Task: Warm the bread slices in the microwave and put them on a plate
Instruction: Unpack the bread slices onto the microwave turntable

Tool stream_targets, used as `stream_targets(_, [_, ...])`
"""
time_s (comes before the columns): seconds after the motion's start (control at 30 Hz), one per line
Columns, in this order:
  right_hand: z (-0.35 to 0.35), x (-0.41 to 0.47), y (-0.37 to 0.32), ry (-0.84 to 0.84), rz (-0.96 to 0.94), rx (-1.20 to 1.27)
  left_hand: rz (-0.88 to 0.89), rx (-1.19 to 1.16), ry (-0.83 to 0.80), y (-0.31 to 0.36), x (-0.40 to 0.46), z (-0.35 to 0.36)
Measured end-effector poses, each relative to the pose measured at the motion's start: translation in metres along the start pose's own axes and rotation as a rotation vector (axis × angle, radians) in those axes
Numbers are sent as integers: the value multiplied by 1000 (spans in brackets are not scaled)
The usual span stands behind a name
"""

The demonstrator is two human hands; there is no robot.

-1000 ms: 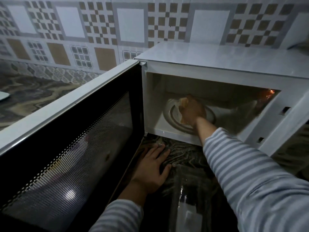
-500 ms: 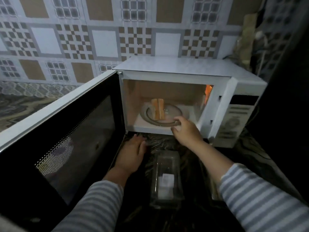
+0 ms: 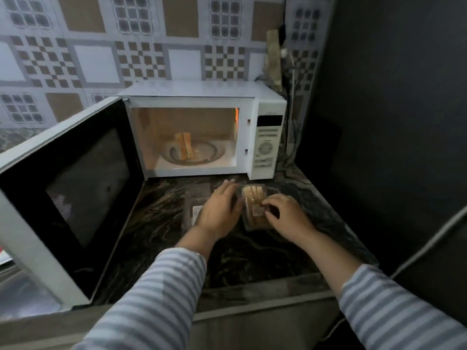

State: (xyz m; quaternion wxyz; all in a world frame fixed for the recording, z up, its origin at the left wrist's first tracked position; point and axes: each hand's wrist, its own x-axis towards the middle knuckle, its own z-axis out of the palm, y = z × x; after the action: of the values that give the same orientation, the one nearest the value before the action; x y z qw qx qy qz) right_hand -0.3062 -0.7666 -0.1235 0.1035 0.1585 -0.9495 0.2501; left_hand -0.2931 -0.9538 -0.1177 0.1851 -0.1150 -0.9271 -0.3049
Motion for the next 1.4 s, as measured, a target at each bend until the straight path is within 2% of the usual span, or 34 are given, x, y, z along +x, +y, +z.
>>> stream_targets(0.13, [5,-19,27,-74,41,-16,-46,-56,-44,19,-14,33])
stream_targets(0.23, [15,-21,38,-63,-9,2,-106,-129,-44,20,-21,52])
stream_targets(0.4, [33,-9,51,-26,-262,-2,-205,-67,-123,-2,-30,66])
stream_targets(0.53, [43,3,63,-27,-448,-33,-184,37,-210,-11,-35,74])
stream_targets(0.73, [49,12,72,24,-653,-58,-184,182,-208,-16,-38,83])
stream_targets(0.97, [60,10,76,89,-758,-29,-179,227,-202,-19,-38,87])
stream_targets(1.13, [58,6,71,153,-753,-52,-185,239,-180,-19,-38,88])
stream_targets(1.4, [57,5,70,153,-744,-93,-215,206,-143,-17,-36,87])
